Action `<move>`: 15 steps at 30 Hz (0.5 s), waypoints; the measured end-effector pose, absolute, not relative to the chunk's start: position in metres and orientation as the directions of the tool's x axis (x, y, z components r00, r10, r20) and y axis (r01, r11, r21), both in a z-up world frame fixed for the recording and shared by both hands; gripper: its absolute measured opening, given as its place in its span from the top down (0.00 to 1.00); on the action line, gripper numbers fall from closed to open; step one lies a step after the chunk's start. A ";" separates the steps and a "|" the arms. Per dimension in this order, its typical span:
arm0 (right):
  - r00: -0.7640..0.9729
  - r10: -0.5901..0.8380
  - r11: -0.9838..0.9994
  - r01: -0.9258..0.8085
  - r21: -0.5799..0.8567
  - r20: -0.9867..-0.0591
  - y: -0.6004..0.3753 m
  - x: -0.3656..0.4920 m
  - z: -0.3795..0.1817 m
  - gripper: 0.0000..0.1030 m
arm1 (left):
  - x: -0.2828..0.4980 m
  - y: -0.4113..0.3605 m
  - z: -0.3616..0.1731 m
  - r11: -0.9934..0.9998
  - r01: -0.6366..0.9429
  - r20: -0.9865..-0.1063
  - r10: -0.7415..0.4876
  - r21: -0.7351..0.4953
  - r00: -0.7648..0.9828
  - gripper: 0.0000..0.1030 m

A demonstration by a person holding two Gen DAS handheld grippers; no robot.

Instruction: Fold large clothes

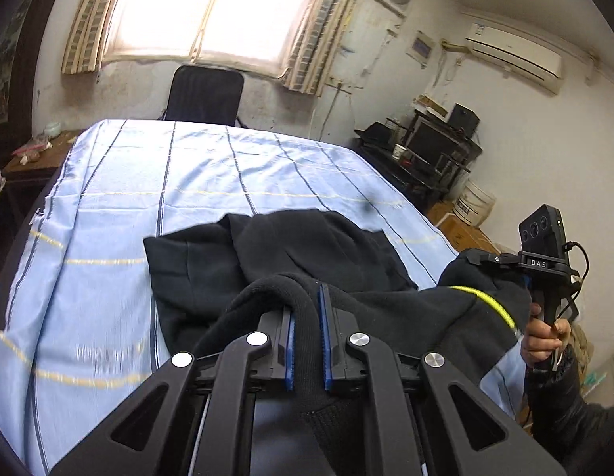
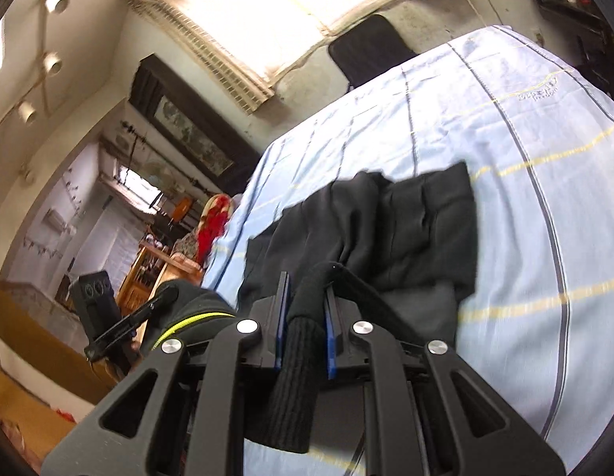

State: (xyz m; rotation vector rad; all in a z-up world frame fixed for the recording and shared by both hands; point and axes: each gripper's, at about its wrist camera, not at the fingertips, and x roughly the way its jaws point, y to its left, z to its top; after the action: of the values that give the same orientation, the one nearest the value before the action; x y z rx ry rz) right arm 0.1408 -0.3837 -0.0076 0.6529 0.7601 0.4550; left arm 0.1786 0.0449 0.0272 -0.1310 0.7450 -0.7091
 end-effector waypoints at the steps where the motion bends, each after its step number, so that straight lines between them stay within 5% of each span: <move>1: 0.644 0.589 0.714 -0.131 0.688 -0.488 -0.386 0.152 -0.009 0.87 | 0.194 0.043 0.026 0.767 0.532 -0.583 -0.630 -0.359 0.513 0.90; 15: 0.544 0.633 0.607 0.093 0.789 -0.551 -0.401 0.287 -0.107 0.85 | 0.318 0.042 -0.073 0.802 0.323 -0.702 -0.596 -0.502 0.390 0.89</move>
State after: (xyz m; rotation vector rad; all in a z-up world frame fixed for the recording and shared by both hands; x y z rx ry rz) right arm 0.2870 -0.4008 -0.1069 0.8819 0.9624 0.3754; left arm 0.3179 0.0424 -0.0730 -0.3049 1.0135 -0.5956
